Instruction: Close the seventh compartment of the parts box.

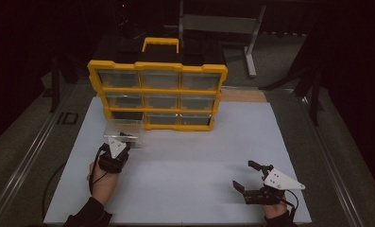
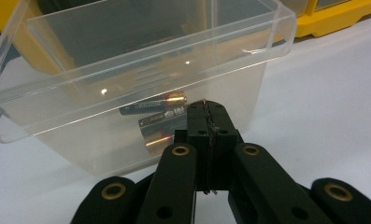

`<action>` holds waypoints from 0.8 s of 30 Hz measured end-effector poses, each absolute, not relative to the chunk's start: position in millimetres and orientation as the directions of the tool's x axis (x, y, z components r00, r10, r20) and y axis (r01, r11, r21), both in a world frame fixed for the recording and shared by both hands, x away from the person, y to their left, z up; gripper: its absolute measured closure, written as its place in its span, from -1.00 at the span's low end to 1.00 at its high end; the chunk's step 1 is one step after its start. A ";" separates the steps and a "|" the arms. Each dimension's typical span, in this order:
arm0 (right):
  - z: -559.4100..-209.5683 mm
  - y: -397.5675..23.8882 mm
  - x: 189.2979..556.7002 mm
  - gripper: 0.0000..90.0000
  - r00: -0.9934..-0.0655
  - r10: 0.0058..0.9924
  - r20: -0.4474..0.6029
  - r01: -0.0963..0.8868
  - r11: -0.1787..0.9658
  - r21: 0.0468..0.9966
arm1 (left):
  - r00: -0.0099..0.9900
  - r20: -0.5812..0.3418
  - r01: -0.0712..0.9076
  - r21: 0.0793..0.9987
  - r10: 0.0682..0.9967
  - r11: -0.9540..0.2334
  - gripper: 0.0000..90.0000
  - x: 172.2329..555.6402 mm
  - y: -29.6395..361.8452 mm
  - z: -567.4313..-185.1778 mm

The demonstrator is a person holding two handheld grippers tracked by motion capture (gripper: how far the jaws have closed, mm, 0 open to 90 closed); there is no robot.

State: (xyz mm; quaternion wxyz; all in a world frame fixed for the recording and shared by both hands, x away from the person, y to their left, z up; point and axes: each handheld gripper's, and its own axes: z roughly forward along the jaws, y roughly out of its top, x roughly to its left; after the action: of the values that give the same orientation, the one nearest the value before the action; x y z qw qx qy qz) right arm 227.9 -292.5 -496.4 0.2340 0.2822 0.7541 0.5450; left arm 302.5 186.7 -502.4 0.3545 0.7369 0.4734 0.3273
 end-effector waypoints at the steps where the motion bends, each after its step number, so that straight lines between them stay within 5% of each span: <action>1: -496.4 -292.6 227.9 -0.80 -0.731 0.681 -0.047 0.170 0.248 0.954 | 0.339 0.143 0.467 0.832 0.930 -0.298 0.97 302.9 186.6 -502.2; 24: -495.7 -293.0 227.3 -0.80 -0.731 0.681 -0.048 0.168 0.247 0.954 | 0.347 0.149 0.467 0.829 0.926 -0.308 0.97 312.7 185.7 -496.2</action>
State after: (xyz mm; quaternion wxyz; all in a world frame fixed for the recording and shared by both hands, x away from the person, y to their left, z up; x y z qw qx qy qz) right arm 227.3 -293.0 -495.7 0.2352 0.2815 0.7538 0.5453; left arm 312.7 185.7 -496.2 0.3534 0.7407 0.4701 0.3248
